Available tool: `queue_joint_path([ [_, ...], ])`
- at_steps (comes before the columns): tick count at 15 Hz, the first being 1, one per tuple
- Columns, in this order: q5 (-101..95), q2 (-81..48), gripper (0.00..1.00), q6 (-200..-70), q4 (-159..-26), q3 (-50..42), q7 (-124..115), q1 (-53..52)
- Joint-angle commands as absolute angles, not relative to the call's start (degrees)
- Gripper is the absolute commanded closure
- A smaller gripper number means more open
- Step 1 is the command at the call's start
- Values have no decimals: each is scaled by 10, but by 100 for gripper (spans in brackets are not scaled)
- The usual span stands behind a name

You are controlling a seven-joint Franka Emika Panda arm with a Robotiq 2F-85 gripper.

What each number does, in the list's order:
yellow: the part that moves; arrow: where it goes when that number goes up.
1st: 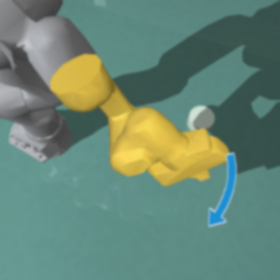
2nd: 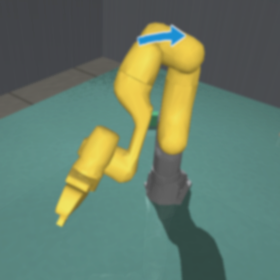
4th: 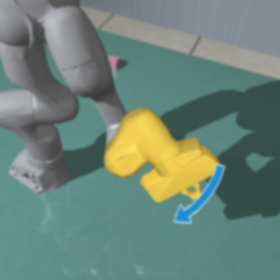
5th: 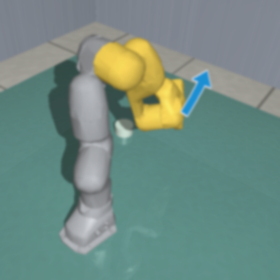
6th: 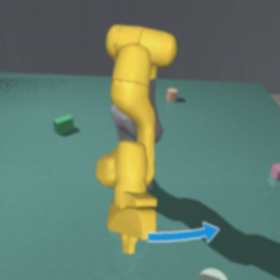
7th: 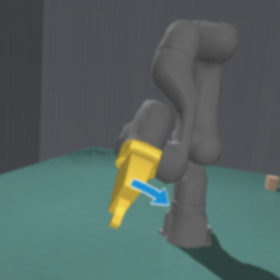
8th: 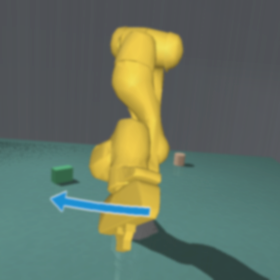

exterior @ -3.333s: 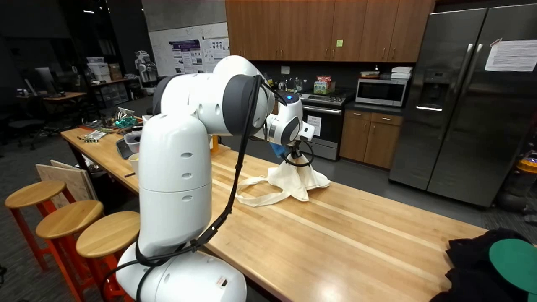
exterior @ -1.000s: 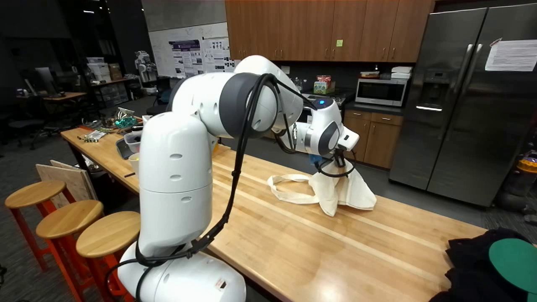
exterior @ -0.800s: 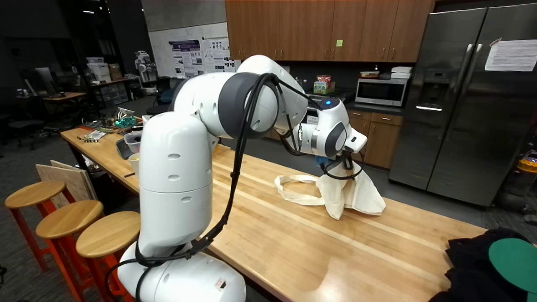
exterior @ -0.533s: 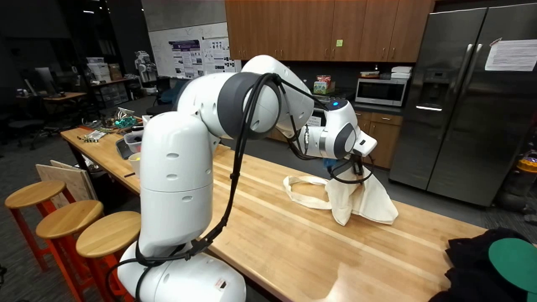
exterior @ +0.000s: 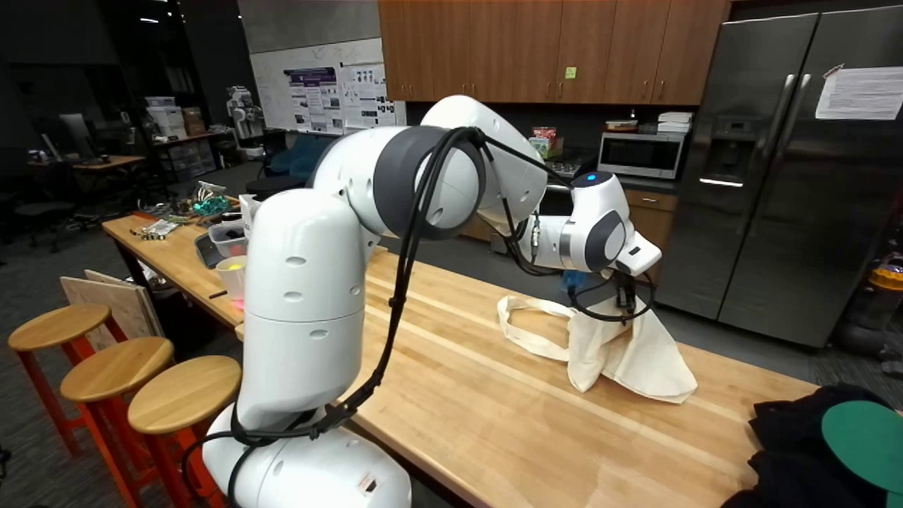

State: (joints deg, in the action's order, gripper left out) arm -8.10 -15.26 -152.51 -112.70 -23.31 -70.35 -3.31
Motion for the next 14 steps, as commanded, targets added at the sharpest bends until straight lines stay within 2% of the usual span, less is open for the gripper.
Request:
queue_joint_path([
  [1, -81, -168, 99, -1492, -1097, -217, -729, 3],
  [14, -64, -162, 99, -1497, -1095, -145, -704, 19],
])
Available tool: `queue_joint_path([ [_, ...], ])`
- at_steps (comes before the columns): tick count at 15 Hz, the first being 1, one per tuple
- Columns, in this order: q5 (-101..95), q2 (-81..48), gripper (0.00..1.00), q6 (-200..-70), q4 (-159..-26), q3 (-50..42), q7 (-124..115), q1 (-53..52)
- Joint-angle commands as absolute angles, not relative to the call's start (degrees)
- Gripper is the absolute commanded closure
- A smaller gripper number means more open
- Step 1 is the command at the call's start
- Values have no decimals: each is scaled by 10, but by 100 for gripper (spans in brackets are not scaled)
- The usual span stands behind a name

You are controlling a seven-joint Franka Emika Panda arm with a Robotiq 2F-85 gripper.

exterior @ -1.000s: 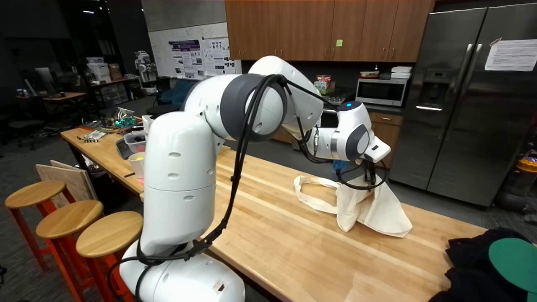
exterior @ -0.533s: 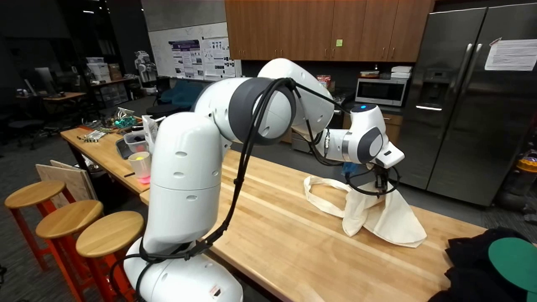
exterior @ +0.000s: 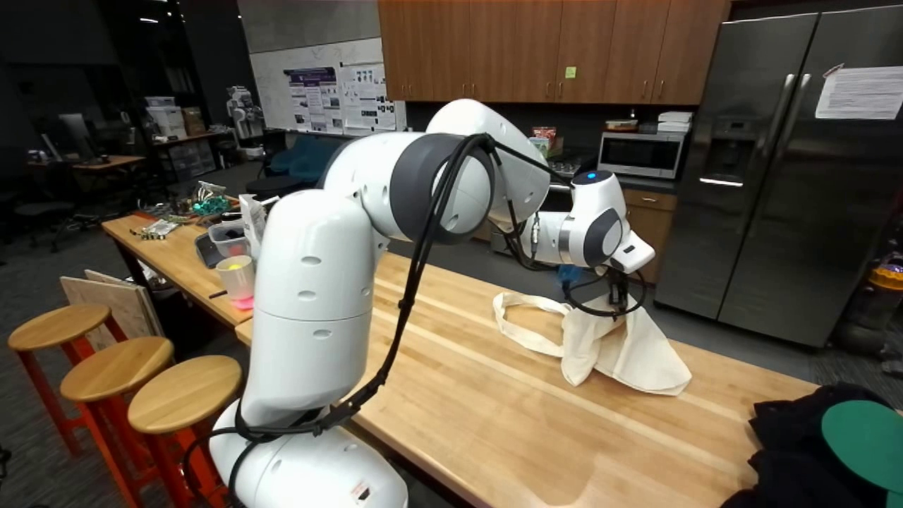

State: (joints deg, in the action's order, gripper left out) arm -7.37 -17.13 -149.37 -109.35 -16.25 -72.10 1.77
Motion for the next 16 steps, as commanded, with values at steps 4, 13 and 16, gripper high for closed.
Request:
queue_joint_path([
  [4, -77, -152, 99, -1511, -1107, -128, -694, 5],
  [13, -130, -136, 99, -1547, -1125, -113, -702, -56],
  [16, -153, -132, 99, -1564, -1132, -108, -702, -74],
])
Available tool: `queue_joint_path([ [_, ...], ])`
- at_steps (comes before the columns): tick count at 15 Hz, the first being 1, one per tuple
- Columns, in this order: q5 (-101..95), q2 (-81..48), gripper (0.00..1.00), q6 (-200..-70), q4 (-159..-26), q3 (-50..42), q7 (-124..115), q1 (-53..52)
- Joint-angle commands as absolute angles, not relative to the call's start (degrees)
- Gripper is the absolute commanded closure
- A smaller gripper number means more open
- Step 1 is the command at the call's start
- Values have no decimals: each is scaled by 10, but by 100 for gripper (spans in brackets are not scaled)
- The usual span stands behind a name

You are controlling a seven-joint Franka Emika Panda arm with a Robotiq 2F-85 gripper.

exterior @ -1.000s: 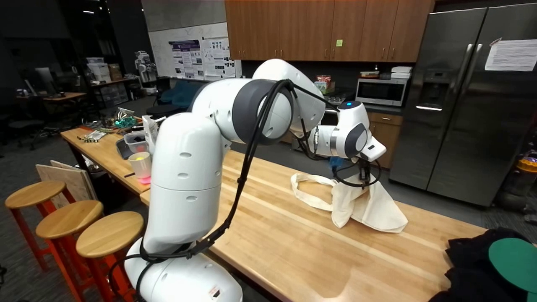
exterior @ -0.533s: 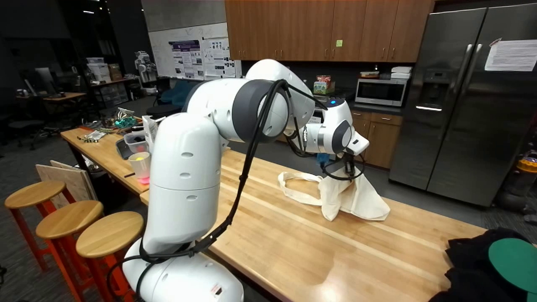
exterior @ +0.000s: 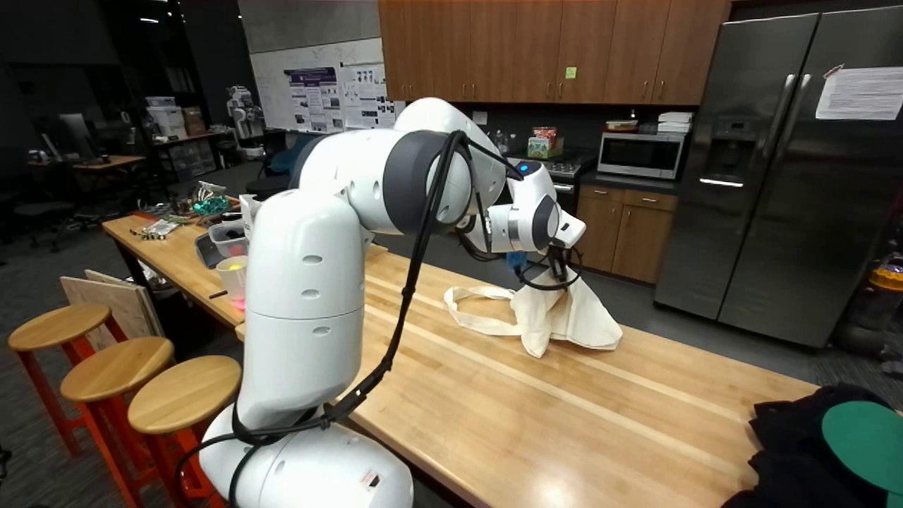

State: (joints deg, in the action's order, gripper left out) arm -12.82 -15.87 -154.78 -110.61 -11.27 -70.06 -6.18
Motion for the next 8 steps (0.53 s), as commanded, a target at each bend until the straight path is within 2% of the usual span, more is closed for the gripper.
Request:
queue_joint_path([
  [1, -156, -132, 99, -1566, -1133, -105, -700, -78],
  [8, -184, -124, 99, -1579, -1145, -89, -701, -106],
])
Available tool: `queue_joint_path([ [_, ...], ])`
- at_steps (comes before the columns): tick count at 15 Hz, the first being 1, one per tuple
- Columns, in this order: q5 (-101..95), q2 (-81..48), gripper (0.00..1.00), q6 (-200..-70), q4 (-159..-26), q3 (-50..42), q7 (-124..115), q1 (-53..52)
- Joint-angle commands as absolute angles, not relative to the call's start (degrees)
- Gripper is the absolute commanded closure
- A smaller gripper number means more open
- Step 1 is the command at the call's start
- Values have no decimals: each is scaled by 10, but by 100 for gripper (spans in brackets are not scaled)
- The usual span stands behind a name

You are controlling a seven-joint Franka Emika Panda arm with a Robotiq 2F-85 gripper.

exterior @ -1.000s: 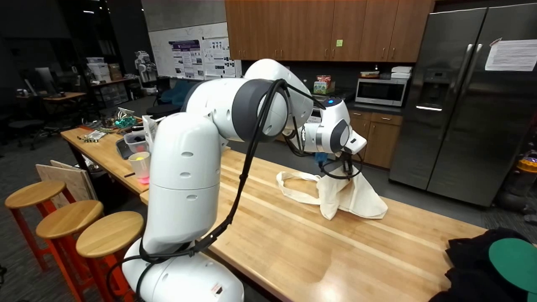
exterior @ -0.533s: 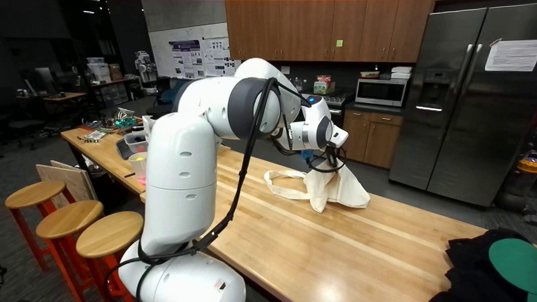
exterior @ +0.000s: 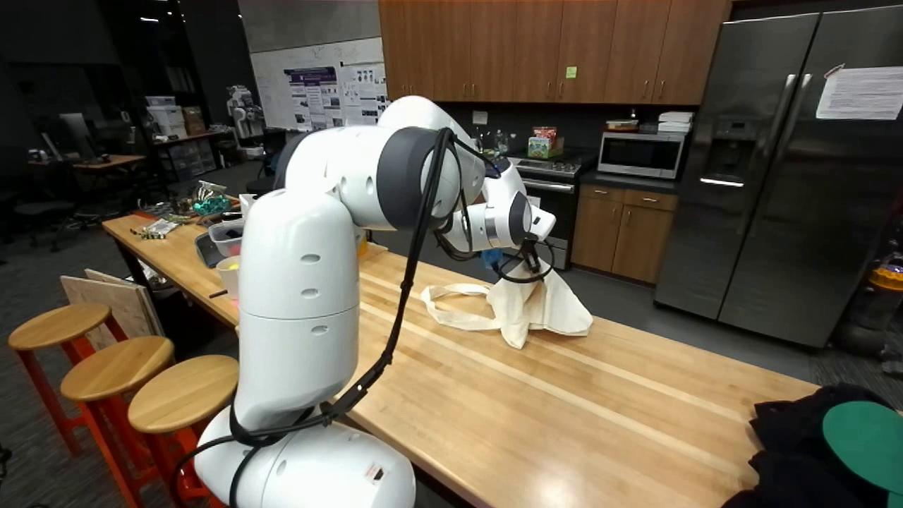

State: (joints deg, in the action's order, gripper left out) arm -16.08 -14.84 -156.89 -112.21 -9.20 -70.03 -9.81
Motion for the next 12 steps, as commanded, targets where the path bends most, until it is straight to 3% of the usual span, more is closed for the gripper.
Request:
queue_joint_path([
  [1, -191, -124, 99, -1580, -1147, -88, -702, -109],
  [12, -214, -118, 99, -1586, -1159, -74, -697, -133],
])
